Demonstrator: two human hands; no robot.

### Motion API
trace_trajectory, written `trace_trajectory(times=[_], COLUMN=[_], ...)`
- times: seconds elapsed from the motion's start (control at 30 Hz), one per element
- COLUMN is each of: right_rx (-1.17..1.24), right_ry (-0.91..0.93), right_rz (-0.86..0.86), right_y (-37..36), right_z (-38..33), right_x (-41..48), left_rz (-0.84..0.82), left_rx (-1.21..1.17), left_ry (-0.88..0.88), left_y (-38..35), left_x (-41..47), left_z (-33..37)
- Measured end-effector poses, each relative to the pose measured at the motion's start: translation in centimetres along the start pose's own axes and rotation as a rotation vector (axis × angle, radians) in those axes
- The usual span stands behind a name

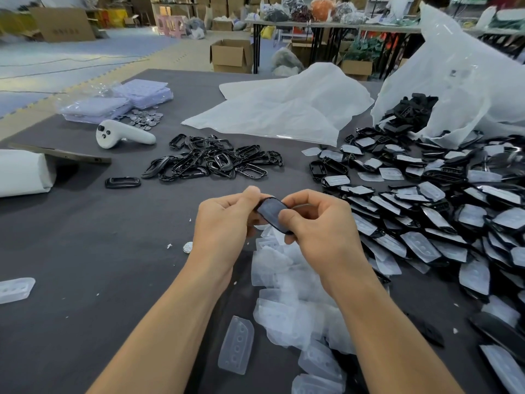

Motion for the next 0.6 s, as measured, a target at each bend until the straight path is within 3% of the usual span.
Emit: trace_trajectory(times=[0.23, 0.43, 0.6], right_rx=[-0.005, 0.071, 0.096], right_ry=[0.014, 0.013, 0.030], right_rz=[0.016, 0.087, 0.134], right_y=[0.3, 0.6, 1.2], right_z=[0.1, 0.1, -0.1], right_x=[0.1, 0.0, 0.1], left_rz=[-0.041, 0.067, -0.026], left_rx=[0.232, 0.214, 0.221], left_ry=[-0.049, -0.065, -0.037], left_y=[0.6, 1.0, 0.1], left_x=[0.3, 0.3, 0.1], left_z=[0.0, 0.1, -0.2])
Point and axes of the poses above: each hand's wrist, its own x-axis towards the middle knuckle, its own y-axis out of the back of the hand, z = x × y, the point moved 6 cm from there along x, towards the middle knuckle, and after that the axes turned 3 degrees about y, right-handed, at the moved point
